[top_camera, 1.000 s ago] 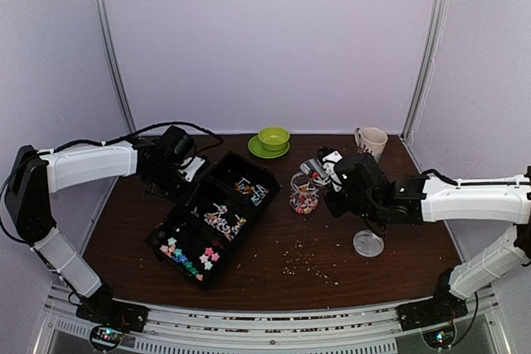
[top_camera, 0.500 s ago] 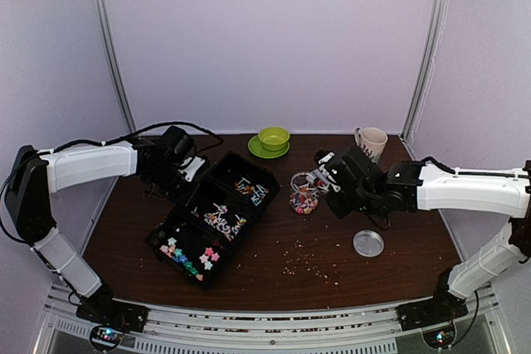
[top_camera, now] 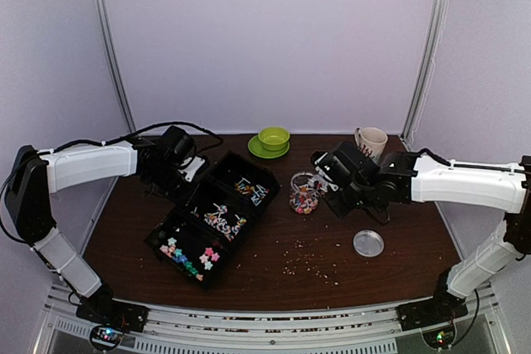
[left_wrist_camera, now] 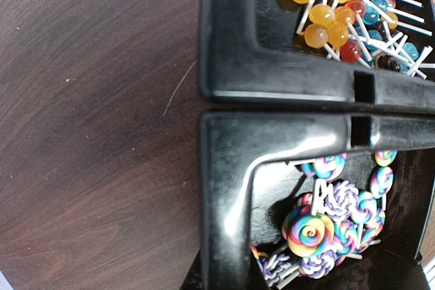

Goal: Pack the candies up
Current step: Place the fake candies in the packing bottle.

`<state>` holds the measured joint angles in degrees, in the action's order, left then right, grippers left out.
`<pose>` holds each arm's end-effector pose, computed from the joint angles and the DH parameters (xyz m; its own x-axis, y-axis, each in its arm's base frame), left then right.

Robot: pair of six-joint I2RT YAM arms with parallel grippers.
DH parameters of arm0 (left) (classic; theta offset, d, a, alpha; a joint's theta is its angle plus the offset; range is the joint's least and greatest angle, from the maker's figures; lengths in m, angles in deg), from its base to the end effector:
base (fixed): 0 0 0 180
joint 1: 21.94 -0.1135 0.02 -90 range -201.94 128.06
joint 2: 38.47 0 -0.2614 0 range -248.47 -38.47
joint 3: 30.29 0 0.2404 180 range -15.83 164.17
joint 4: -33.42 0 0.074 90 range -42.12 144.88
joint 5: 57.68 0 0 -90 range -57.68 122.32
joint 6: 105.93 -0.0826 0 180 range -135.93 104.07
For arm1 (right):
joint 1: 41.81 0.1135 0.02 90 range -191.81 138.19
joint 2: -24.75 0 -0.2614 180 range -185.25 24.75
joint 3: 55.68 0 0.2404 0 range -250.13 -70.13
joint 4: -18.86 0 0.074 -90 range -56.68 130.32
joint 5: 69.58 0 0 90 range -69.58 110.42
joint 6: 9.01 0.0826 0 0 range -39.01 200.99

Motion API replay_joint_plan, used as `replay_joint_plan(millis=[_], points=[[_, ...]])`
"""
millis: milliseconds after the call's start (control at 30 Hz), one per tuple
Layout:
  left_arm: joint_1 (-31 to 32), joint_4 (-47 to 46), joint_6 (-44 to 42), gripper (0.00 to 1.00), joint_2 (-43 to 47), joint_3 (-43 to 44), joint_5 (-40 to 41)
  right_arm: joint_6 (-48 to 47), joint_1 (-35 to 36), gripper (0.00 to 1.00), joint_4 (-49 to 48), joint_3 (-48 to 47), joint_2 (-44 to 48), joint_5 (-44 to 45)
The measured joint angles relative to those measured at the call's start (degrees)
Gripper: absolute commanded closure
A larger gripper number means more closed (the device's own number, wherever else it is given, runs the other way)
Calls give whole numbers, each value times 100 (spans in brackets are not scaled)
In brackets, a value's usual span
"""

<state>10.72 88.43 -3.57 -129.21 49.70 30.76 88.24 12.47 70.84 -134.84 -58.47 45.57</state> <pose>0.2714 -0.1767 0.1873 -0.8674 0.3018 -0.3957 0.3718 0.9215 -0.1121 0.2107 0.2328 0.2327 -0.5556 -0.5770 -0.5986 -0.5304 0.8004 -0.2792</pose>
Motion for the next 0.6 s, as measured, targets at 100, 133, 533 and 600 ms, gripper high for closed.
replay_joint_plan(millis=[100,133,533,600], points=[[0,0,0,100,0,0,0,-4,0,100,186,-90,-59,-59],[0,0,0,100,0,0,0,-7,0,100,264,-114,-70,-90],[0,0,0,100,0,0,0,-85,-2,100,1119,-831,-350,-243],[0,0,0,100,0,0,0,-105,-2,100,1228,-898,-356,-247]])
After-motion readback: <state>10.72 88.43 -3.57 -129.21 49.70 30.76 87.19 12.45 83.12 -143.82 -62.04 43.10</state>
